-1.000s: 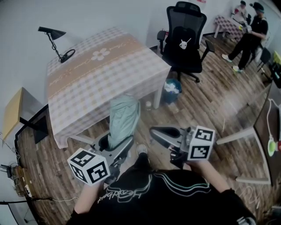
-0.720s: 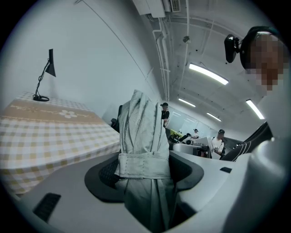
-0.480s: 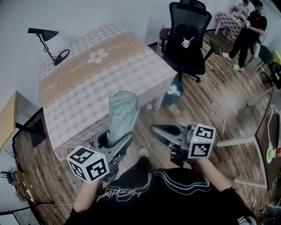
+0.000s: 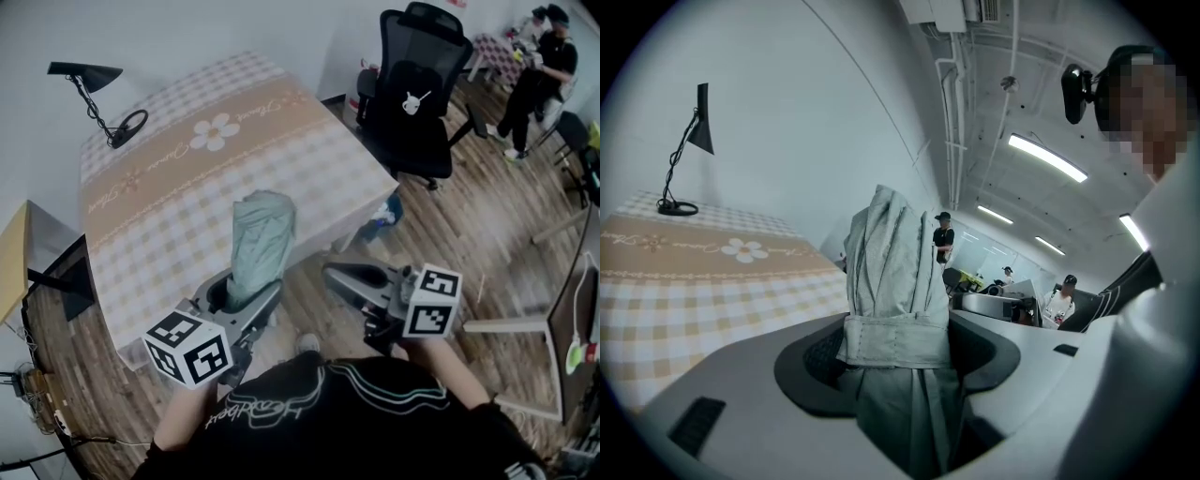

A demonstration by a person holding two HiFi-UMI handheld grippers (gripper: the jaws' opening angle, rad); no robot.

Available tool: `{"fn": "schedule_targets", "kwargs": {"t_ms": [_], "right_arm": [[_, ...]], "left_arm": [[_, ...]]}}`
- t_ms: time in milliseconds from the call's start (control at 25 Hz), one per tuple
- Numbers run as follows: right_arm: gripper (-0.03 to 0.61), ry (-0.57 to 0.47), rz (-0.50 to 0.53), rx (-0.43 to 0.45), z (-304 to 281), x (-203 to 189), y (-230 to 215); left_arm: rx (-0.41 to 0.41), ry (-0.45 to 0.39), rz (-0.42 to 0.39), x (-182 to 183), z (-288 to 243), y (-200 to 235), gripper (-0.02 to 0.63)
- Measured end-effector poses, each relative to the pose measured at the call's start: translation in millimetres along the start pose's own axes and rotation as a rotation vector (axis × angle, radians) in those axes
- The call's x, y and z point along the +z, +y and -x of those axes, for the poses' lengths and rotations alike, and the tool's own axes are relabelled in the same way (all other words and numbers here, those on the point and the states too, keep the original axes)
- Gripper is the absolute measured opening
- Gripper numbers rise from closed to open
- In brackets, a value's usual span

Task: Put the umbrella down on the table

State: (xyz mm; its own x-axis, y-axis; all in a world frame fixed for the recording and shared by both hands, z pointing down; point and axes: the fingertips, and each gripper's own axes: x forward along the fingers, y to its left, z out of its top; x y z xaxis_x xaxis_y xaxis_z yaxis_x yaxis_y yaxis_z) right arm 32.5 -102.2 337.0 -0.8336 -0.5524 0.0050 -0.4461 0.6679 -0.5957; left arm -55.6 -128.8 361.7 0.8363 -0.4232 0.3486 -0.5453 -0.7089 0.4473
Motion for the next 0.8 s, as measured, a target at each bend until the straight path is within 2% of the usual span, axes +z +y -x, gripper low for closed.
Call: {"fn": "schedule_targets", "kwargs": {"t_ms": [280, 800], "right_arm": [[0.012, -0.004, -0.005, -0.013, -18.5, 14.4, -32.3], [0.014, 0.033, -0.011, -0.009, -36.3, 24.1, -51.7]], "left_arm": [[0.001, -0.002, 0.004, 17.4, -19.1, 32.3, 0.264], [0.026, -0.023, 0.042, 27.8, -28.1, 58.2, 0.264]]}}
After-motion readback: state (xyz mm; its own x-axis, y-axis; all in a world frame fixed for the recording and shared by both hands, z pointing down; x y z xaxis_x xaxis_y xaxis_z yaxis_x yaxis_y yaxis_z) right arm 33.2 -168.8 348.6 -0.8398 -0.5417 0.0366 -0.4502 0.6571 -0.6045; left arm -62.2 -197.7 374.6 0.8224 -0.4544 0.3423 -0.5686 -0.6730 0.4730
